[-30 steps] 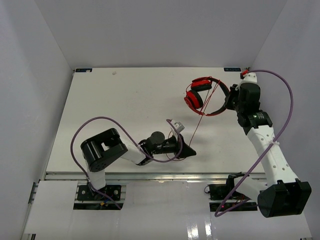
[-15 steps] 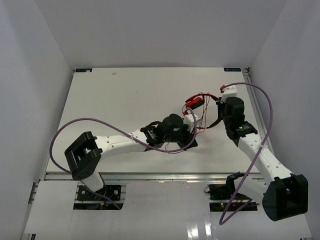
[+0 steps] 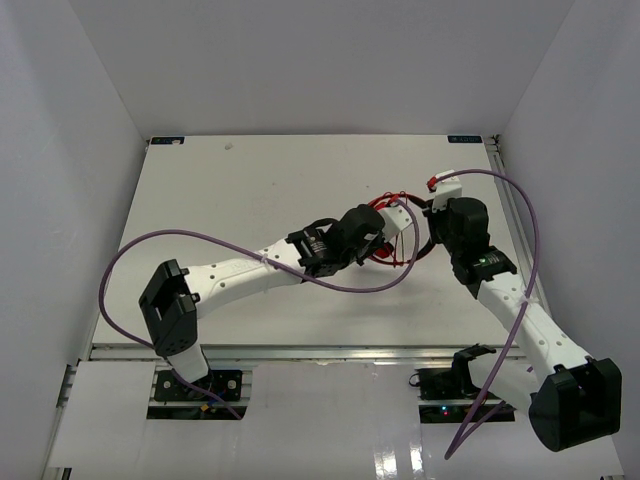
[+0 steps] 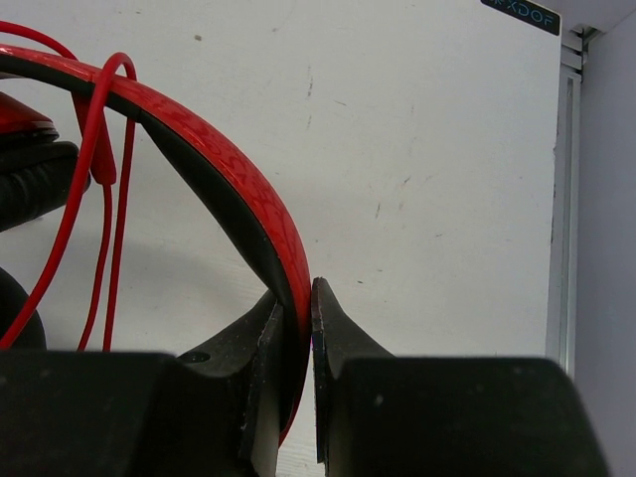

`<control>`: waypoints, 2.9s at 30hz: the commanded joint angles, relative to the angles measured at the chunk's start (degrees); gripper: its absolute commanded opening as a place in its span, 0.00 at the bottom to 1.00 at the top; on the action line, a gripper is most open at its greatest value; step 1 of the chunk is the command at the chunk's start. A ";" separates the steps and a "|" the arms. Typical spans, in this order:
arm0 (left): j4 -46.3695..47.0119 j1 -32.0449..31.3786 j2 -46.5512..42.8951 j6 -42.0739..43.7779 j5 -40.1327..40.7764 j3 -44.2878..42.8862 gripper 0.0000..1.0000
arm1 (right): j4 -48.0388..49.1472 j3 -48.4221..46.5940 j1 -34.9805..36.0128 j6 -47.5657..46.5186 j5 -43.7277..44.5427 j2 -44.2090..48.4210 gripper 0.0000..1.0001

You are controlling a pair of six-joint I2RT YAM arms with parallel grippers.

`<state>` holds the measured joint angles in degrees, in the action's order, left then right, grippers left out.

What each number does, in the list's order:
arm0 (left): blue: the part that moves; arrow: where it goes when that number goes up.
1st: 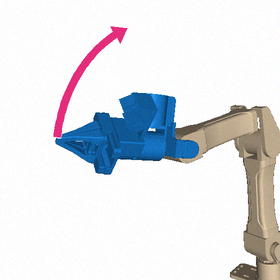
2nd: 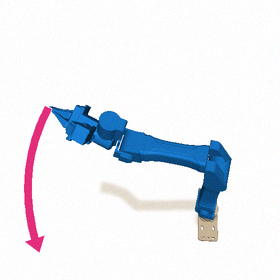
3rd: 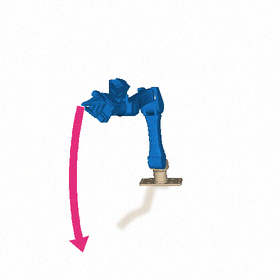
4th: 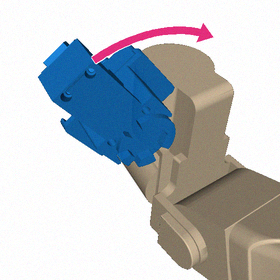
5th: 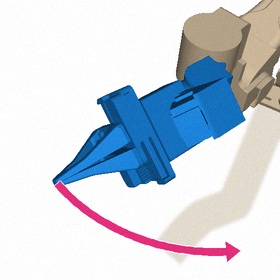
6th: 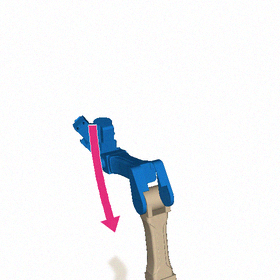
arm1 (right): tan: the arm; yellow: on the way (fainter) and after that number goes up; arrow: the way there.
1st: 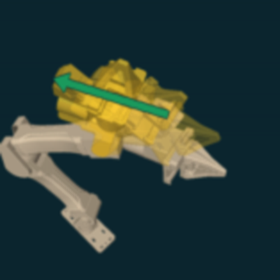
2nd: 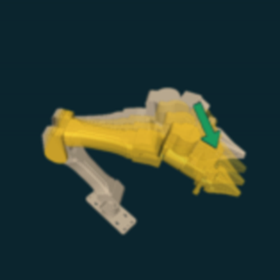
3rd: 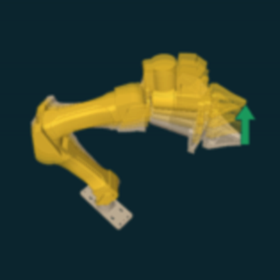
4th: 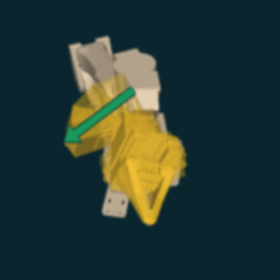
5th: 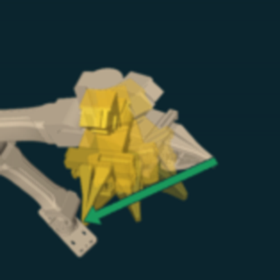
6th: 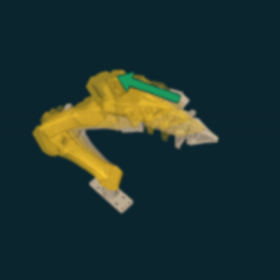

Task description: Wrap the headphones

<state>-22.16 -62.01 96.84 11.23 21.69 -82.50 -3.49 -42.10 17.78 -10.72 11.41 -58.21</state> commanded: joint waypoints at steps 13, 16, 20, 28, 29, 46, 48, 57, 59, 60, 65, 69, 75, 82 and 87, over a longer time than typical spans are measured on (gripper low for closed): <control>27.84 -1.02 -2.11 18.37 20.40 5.44 0.29 | -4.35 -5.19 0.34 5.40 -12.66 -0.19 0.08; 28.29 -1.29 -3.37 18.17 19.84 6.96 0.28 | -4.59 -5.29 0.40 5.83 -13.17 -0.86 0.08; 27.83 -2.74 -6.06 16.74 16.49 10.13 0.22 | -4.72 -5.87 0.33 6.35 -12.61 -1.61 0.08; 24.79 -3.64 -12.96 11.58 13.44 17.72 0.15 | -5.10 -6.54 0.09 6.74 -12.83 -2.38 0.08; 24.74 -3.64 -13.81 11.45 13.70 18.66 0.15 | -5.16 -6.56 0.06 6.79 -12.97 -2.46 0.08; 35.96 -1.21 -15.37 16.93 15.28 22.23 0.29 | -5.92 -6.01 0.06 6.20 -19.07 -2.14 0.08; 36.52 -0.94 -15.29 17.87 14.82 21.40 0.31 | -5.92 -5.81 0.06 5.51 -19.95 -2.16 0.08; 35.96 1.74 -15.42 18.99 10.57 20.42 0.37 | -6.53 -5.98 0.06 3.75 -24.43 -2.00 0.08; 35.95 2.83 -15.36 18.44 9.13 20.45 0.38 | -6.53 -5.81 0.06 3.66 -26.06 -1.62 0.08; 35.86 3.41 -15.28 17.41 7.45 20.44 0.38 | -6.52 -5.78 0.06 3.50 -26.64 -1.44 0.08; 35.83 8.21 -15.86 11.41 -1.75 21.01 0.39 | -6.57 -5.07 -0.02 2.28 -31.51 0.36 0.08; 36.35 10.95 -16.31 6.68 -7.76 22.25 0.39 | -6.89 -4.42 0.06 -0.29 -36.48 2.37 0.08; 41.86 13.86 -19.29 0.49 -14.71 29.21 0.45 | -7.67 -5.43 0.06 -0.67 -37.86 2.54 0.08; 44.28 19.88 -28.22 -10.74 -14.13 36.45 0.66 | -8.90 -7.06 -0.11 -0.29 -38.30 1.58 0.08; 44.77 24.20 -35.99 -21.18 -19.13 45.17 0.79 | -9.96 -9.14 -0.31 -0.21 -40.26 0.41 0.08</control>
<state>20.49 -40.10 67.65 1.06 7.30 -42.55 -14.35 -46.58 17.69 -12.26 -24.75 -57.28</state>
